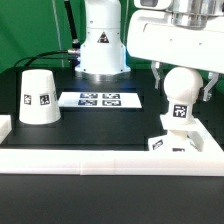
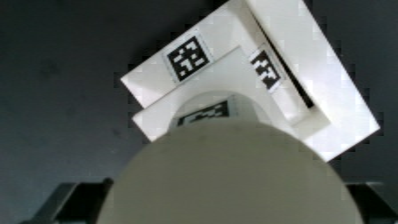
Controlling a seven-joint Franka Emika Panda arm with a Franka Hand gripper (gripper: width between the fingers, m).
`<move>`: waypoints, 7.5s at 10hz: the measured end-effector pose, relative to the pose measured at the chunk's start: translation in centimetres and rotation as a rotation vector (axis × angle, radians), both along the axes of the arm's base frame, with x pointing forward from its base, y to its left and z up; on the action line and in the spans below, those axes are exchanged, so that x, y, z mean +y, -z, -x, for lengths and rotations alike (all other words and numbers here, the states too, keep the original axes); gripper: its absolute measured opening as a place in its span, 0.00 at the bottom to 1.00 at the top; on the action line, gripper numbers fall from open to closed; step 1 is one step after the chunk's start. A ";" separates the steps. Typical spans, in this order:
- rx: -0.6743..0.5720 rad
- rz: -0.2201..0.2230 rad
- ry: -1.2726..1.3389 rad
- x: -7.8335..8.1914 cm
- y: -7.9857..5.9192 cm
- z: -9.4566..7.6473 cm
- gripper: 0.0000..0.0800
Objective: Assemble lamp
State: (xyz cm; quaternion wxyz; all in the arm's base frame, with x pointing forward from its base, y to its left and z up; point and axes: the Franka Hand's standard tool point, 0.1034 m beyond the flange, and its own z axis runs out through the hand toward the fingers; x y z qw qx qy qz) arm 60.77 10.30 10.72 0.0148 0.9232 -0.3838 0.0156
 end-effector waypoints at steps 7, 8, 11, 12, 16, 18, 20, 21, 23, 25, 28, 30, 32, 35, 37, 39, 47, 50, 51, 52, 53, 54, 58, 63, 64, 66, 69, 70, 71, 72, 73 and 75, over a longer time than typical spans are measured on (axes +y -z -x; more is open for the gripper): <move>-0.003 -0.032 0.206 0.8 -0.2 0.5 0.72; 0.000 -0.031 0.164 0.9 -0.2 0.9 0.84; 0.002 -0.032 0.051 1.3 -0.4 1.9 0.87; 0.006 -0.029 -0.037 1.3 -0.6 2.2 0.87; 0.016 -0.031 -0.307 0.9 -0.8 2.1 0.87; 0.017 -0.031 -0.308 0.9 -0.7 2.1 0.87; 0.018 -0.031 -0.309 1.0 -0.7 2.2 0.87; -0.005 -0.031 -0.370 1.3 -0.6 2.9 0.87; -0.012 -0.038 -0.473 0.5 -0.8 5.0 0.87; -0.034 -0.041 -0.565 -2.3 -0.7 6.6 0.87; -0.031 -0.025 -0.555 -8.2 -1.1 6.6 0.87; -0.037 -0.006 -0.520 -11.9 -1.2 7.1 0.87; -0.020 -0.011 -0.490 -14.3 0.0 9.1 0.87; -0.016 -0.010 -0.486 -14.6 0.6 9.8 0.87; -0.015 -0.011 -0.486 -14.6 0.6 9.9 0.87; -0.015 -0.011 -0.486 -14.6 0.7 9.9 0.87; 0.026 -0.051 -0.590 -21.0 0.4 19.0 0.87; 0.033 -0.046 -0.601 -21.8 0.8 19.1 0.87; 0.034 -0.042 -0.606 -21.7 0.9 18.7 0.87; 0.036 -0.039 -0.607 -21.9 1.0 18.5 0.87; 0.038 -0.033 -0.614 -22.0 1.3 18.4 0.87; 0.038 -0.025 -0.624 -22.2 1.7 18.4 0.87; 0.041 -0.003 -0.643 -22.0 3.3 19.0 0.87; 0.044 -0.004 -0.644 -22.0 3.4 19.0 0.15; 0.042 -0.003 -0.645 -22.0 3.4 18.9 0.15; 0.041 -0.002 -0.644 -22.0 3.3 18.9 0.05; 0.041 -0.002 -0.645 -21.9 3.3 18.9 0.05; 0.039 -0.005 -0.643 -21.5 3.1 18.6 0.05; 0.035 -0.011 -0.638 -20.5 2.7 18.2 0.05; 0.032 -0.018 -0.636 -19.6 2.2 17.8 0.05; 0.028 -0.025 -0.630 -18.7 1.7 17.3 0.06; 0.018 -0.041 -0.599 -16.4 0.1 15.8 0.06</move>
Offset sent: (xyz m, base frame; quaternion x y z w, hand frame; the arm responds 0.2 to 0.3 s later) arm -0.0029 -0.0019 -0.0007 -0.0038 0.0036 0.1822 0.9833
